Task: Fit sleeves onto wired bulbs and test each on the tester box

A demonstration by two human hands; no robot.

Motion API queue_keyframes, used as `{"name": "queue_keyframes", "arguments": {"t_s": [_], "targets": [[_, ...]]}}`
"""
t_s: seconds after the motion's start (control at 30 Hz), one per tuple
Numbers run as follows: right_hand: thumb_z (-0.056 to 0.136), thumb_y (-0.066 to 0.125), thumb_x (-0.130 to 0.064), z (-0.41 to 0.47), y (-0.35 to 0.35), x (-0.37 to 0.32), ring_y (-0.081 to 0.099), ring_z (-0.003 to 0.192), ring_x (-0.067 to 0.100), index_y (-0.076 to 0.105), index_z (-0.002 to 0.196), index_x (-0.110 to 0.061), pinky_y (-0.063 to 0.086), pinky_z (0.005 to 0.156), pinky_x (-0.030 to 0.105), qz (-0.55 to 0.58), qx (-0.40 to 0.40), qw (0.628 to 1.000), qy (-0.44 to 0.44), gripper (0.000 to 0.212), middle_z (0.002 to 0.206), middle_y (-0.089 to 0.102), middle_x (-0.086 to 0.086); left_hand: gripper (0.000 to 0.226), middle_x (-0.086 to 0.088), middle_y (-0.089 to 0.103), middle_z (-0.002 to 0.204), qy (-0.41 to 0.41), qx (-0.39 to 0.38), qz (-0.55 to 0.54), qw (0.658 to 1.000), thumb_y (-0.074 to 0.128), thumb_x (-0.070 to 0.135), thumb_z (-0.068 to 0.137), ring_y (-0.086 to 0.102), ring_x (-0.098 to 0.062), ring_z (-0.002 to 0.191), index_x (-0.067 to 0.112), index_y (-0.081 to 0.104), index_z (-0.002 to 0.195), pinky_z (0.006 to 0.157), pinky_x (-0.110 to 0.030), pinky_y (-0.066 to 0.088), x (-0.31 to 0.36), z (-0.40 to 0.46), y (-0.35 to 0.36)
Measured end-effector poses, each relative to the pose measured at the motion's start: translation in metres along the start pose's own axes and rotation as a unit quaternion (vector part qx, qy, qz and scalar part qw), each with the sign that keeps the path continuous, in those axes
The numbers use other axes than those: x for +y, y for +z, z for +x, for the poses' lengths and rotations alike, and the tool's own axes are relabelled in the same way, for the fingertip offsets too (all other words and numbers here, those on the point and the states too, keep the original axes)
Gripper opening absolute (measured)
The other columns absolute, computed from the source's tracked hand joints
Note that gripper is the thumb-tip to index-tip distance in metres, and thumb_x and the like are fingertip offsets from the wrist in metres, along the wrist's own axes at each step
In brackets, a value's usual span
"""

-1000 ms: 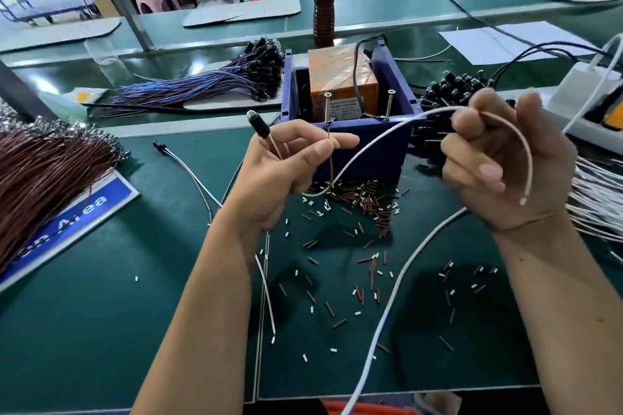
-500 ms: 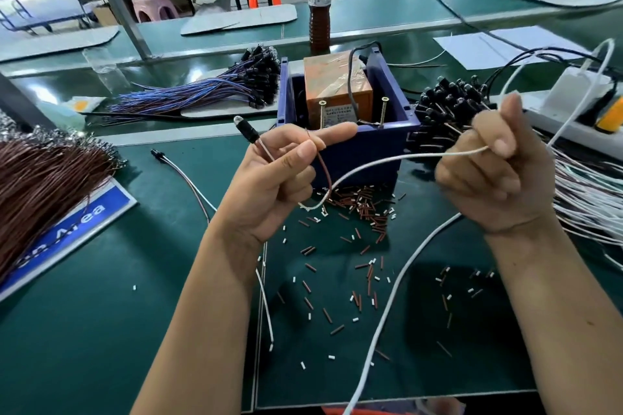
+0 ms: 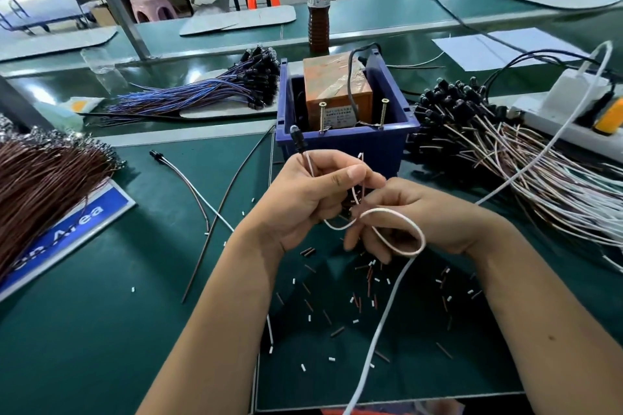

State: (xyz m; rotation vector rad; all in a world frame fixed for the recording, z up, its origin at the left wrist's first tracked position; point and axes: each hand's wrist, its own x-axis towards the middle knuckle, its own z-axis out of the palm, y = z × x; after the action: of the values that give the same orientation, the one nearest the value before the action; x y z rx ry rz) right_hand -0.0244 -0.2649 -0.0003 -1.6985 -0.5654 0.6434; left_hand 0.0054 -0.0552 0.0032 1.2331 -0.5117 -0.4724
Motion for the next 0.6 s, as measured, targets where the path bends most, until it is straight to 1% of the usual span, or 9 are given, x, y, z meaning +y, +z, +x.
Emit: {"name": "queue_keyframes", "arguments": {"t_s": [0.03,0.07,0.13,0.2,0.23,0.27,0.37,0.5,0.6], "targets": [[0.097,0.063,-0.055,-0.002,-0.004,-0.001,0.046,0.060,0.043,0.080,0.102,-0.015,0.033,0.052,0.063,0.015,-0.003,1.000,-0.010,0.044,0.071,0.069,0.013,0.015,0.002,0.076,0.080,-0.001,-0.013,0.000,1.000,0.065,0.015,0.099,0.032,0.001,0.043,0.004,0.075,0.093,0.041,-0.011,0.030,0.000,-0.001,-0.001],[0.095,0.067,-0.055,-0.004,-0.008,-0.002,0.047,0.062,0.048,0.078,0.108,-0.015,0.031,0.050,0.062,0.038,0.003,0.999,-0.024,0.044,0.078,0.071,0.013,0.017,0.007,0.072,0.071,-0.002,-0.029,-0.005,1.000,0.062,0.014,0.101,0.032,0.003,0.043,0.003,0.074,0.095,0.042,-0.010,0.029,0.001,-0.001,-0.002],[0.091,0.073,-0.052,-0.006,-0.014,-0.002,0.048,0.059,0.048,0.075,0.111,-0.014,0.031,0.045,0.048,0.084,0.044,0.994,-0.061,0.043,0.085,0.070,0.014,0.020,0.014,0.063,0.059,-0.009,-0.058,-0.024,0.998,0.061,0.016,0.101,0.030,0.005,0.042,0.008,0.078,0.094,0.041,-0.009,0.025,0.003,-0.003,-0.004],[0.095,0.070,-0.048,-0.004,-0.015,-0.001,0.052,0.052,0.031,0.074,0.109,-0.009,0.034,0.041,0.026,0.107,0.102,0.984,-0.102,0.041,0.086,0.069,0.012,0.020,0.015,0.063,0.059,-0.015,-0.085,-0.036,0.996,0.063,0.020,0.100,0.030,0.006,0.042,0.013,0.079,0.091,0.041,-0.009,0.022,0.004,-0.003,-0.005],[0.098,0.066,-0.043,-0.003,-0.014,0.000,0.054,0.051,0.019,0.074,0.109,-0.009,0.035,0.037,0.020,0.111,0.130,0.978,-0.119,0.037,0.085,0.068,0.010,0.020,0.014,0.066,0.062,-0.018,-0.092,-0.039,0.995,0.062,0.019,0.099,0.031,0.006,0.042,0.014,0.079,0.090,0.041,-0.009,0.022,0.004,-0.003,-0.005],[0.099,0.063,-0.038,0.000,-0.012,0.000,0.053,0.051,0.012,0.074,0.110,-0.011,0.034,0.035,0.018,0.113,0.155,0.973,-0.132,0.031,0.084,0.068,0.008,0.017,0.012,0.069,0.066,-0.023,-0.094,-0.039,0.995,0.065,0.020,0.098,0.032,0.007,0.043,0.013,0.079,0.089,0.041,-0.008,0.023,0.004,-0.003,-0.005],[0.100,0.064,-0.027,0.005,-0.005,0.000,0.052,0.048,0.010,0.075,0.106,-0.015,0.034,0.034,0.019,0.094,0.208,0.961,-0.155,0.018,0.077,0.068,0.005,0.015,0.010,0.069,0.071,-0.040,-0.091,-0.045,0.994,0.073,0.027,0.091,0.032,0.006,0.044,0.014,0.077,0.088,0.041,-0.008,0.026,0.000,-0.002,-0.004],[0.095,0.070,-0.026,0.008,-0.002,0.000,0.051,0.046,0.012,0.074,0.093,-0.016,0.035,0.037,0.021,0.060,0.250,0.951,-0.171,0.011,0.069,0.066,0.006,0.016,0.007,0.068,0.073,-0.052,-0.092,-0.051,0.993,0.075,0.030,0.089,0.030,0.005,0.044,0.014,0.077,0.087,0.040,-0.008,0.027,-0.003,0.000,-0.003],[0.093,0.072,-0.027,0.006,-0.006,-0.002,0.049,0.043,0.012,0.073,0.089,-0.015,0.032,0.036,0.018,0.099,0.325,0.920,-0.197,0.012,0.071,0.065,0.006,0.017,0.001,0.072,0.083,-0.032,-0.083,-0.061,0.994,0.079,0.033,0.085,0.031,0.005,0.044,0.016,0.076,0.084,0.040,-0.008,0.027,-0.001,-0.002,-0.004]]}}
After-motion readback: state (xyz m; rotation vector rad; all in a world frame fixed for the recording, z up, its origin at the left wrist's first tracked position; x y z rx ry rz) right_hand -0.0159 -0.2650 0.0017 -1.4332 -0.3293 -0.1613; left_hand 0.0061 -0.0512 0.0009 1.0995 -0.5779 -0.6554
